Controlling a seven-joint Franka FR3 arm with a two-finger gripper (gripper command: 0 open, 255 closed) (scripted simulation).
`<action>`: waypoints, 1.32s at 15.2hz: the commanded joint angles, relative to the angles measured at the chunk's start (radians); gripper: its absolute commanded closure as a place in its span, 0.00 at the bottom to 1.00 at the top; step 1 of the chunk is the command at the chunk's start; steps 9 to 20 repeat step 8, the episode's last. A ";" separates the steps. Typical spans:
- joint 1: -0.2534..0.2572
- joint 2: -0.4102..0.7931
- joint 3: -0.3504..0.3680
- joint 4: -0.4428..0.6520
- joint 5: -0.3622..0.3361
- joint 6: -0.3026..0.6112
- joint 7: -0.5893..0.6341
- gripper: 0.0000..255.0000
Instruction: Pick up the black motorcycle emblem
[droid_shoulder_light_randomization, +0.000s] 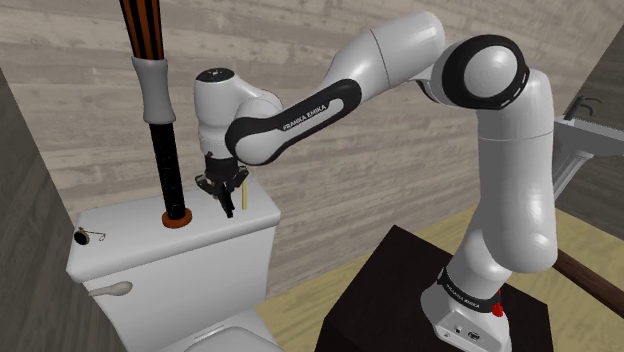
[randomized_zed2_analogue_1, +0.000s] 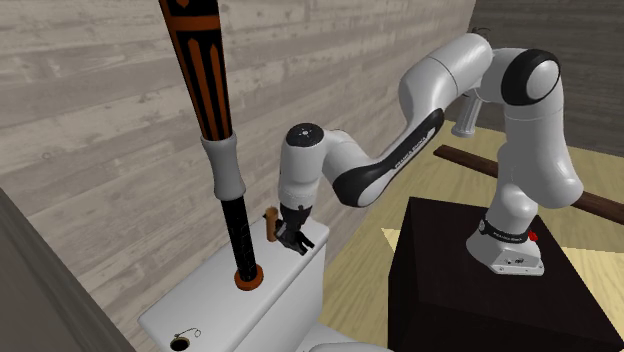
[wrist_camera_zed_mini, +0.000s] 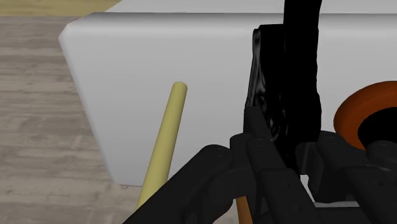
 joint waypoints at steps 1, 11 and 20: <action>-0.003 -0.014 0.004 0.007 0.009 -0.019 -0.009 1.00; -0.007 -0.043 0.014 0.034 0.031 -0.072 -0.031 1.00; -0.007 -0.043 0.014 0.034 0.031 -0.072 -0.031 1.00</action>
